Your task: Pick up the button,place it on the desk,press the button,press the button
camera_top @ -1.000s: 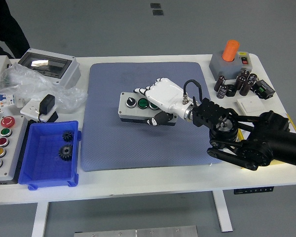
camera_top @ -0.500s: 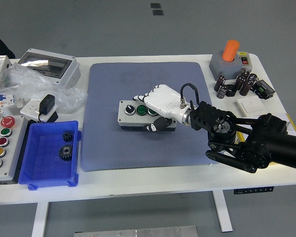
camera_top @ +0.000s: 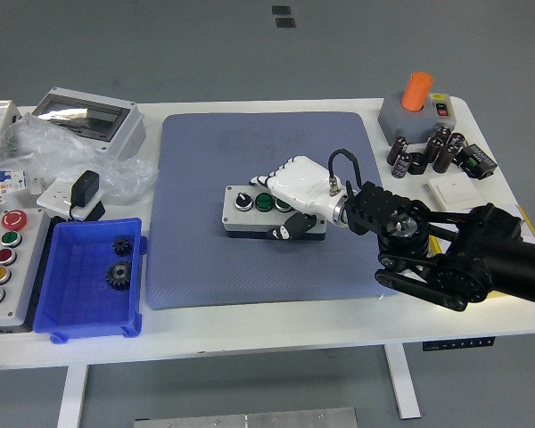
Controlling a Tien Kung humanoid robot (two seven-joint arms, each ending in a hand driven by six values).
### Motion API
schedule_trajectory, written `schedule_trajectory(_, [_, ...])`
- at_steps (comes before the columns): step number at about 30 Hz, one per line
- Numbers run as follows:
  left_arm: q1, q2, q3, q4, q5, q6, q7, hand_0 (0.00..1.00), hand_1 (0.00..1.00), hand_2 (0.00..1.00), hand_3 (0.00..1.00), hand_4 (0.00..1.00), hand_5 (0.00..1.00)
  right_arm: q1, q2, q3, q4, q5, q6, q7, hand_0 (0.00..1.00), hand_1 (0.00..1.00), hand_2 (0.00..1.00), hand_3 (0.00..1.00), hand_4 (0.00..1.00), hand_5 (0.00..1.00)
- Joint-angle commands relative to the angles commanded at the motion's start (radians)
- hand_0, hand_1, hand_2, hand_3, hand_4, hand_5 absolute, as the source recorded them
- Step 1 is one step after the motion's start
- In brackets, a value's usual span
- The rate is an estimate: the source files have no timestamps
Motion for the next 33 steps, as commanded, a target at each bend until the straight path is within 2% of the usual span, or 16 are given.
schedule_trajectory(2, [0.002,-0.001,-0.003,0.000,0.002,-0.001,0.001,0.608,0.550,0.522,0.601,0.480,0.198,0.000,-0.002,-0.002,0.000,0.002,0.004,-0.004,0.680,0.681,0.730,0.927,0.518,0.002])
schedule_trajectory(3, [0.003,-0.001,-0.004,0.000,0.002,-0.002,0.002,0.609,0.551,0.523,0.602,0.481,0.197,0.000,-0.003,-0.004,0.000,0.003,0.006,-0.005,0.698,0.700,0.820,0.998,0.564,0.002])
schedule_trajectory(8, [0.008,-0.005,-0.002,0.000,0.004,-0.003,0.020,0.609,0.551,0.523,0.602,0.481,0.197,-0.001,-0.009,-0.010,-0.001,0.001,0.034,-0.030,0.698,0.700,0.820,0.998,0.564,0.002])
schedule_trajectory(9, [0.009,-0.007,-0.002,0.000,0.005,-0.006,0.034,0.609,0.551,0.522,0.602,0.480,0.198,0.000,-0.010,-0.011,-0.001,-0.001,0.043,-0.035,0.712,0.716,0.889,0.998,0.600,0.002])
schedule_trajectory(14, [0.012,-0.010,-0.008,0.000,0.017,-0.012,0.093,0.609,0.551,0.522,0.602,0.480,0.198,0.002,-0.013,-0.017,0.000,-0.004,0.064,-0.049,0.712,0.716,0.889,0.998,0.600,0.002])
schedule_trajectory(15, [0.012,-0.010,-0.010,0.000,0.019,-0.012,0.103,0.613,0.555,0.524,0.602,0.491,0.200,0.003,-0.013,-0.019,0.000,-0.003,0.065,-0.051,0.728,0.731,0.979,0.998,0.644,0.002])
schedule_trajectory(20, [0.014,-0.011,-0.017,0.000,0.020,-0.022,0.138,0.613,0.555,0.524,0.602,0.491,0.200,0.008,-0.017,-0.021,0.006,0.005,0.071,-0.053,0.728,0.731,0.979,0.998,0.644,0.002])
schedule_trajectory(21, [0.014,-0.011,-0.019,0.000,0.020,-0.025,0.143,0.620,0.573,0.535,0.612,0.559,0.220,0.010,-0.017,-0.021,0.006,0.008,0.072,-0.052,0.745,0.746,0.998,0.998,0.668,0.002])
schedule_trajectory(32, [0.013,-0.021,-0.038,0.000,0.029,-0.082,0.185,0.621,0.586,0.536,0.614,0.550,0.206,0.019,-0.028,-0.024,0.008,0.053,0.061,-0.036,0.748,0.748,0.998,0.998,0.678,0.002])
schedule_trajectory(33, [0.014,-0.021,-0.040,0.000,0.031,-0.085,0.187,0.630,0.620,0.539,0.616,0.551,0.200,0.020,-0.028,-0.025,0.009,0.056,0.061,-0.035,0.749,0.750,0.998,0.998,0.682,0.002])
